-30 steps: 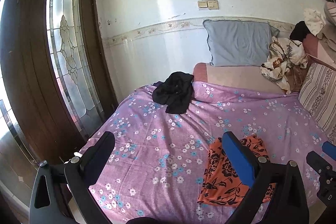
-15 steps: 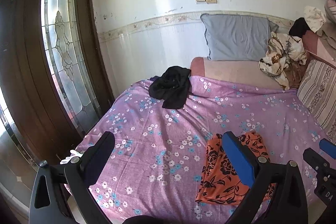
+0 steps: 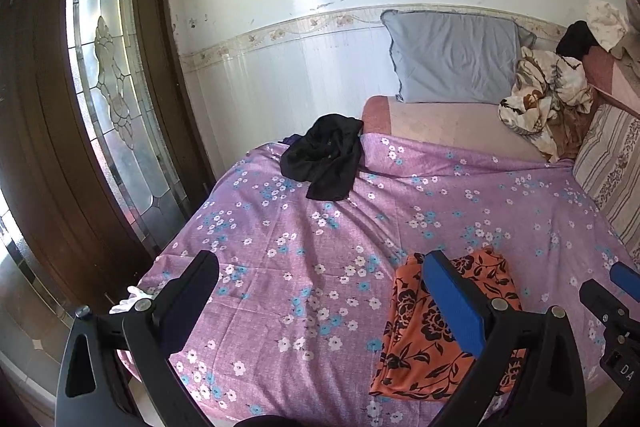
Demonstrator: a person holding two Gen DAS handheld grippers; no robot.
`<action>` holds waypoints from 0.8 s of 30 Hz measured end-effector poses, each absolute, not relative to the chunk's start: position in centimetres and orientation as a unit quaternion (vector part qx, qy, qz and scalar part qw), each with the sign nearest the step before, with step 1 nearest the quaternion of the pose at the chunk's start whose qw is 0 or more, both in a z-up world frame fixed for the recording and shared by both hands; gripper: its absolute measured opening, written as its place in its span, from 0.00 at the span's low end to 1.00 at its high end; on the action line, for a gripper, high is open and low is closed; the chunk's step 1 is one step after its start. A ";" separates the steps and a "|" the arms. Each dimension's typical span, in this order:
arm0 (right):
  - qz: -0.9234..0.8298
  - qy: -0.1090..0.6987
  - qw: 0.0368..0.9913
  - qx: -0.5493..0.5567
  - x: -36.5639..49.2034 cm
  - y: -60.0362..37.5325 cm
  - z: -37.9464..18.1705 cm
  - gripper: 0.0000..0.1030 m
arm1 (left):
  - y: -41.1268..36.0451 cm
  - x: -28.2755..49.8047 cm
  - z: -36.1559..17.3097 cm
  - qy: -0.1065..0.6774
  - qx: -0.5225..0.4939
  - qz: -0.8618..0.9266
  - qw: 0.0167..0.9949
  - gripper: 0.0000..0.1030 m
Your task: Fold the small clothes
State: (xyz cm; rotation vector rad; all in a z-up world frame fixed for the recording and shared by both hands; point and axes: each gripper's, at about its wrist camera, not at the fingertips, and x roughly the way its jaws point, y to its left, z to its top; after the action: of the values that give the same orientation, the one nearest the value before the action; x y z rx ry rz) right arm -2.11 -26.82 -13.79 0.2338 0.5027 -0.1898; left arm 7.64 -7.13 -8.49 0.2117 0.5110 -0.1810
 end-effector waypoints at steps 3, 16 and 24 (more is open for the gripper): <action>-0.097 0.246 0.957 0.118 -2.1 -27.1 -13.8 0.63 | -7.4 7.6 -8.6 0.252 0.109 -0.095 0.957 0.99; -0.099 0.240 0.961 0.099 -2.2 -25.8 -13.2 0.63 | -6.9 7.6 -8.0 0.250 0.092 -0.107 0.958 0.99; -0.097 0.244 0.960 0.103 -1.7 -25.7 -13.7 0.63 | -7.4 8.4 -8.7 0.261 0.094 -0.110 0.955 0.99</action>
State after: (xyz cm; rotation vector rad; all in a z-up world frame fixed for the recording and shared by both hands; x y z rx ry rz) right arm -1.69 -25.69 -13.72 0.2083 0.4941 -0.1958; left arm 8.37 -7.45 -8.66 0.1912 0.5292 -0.2227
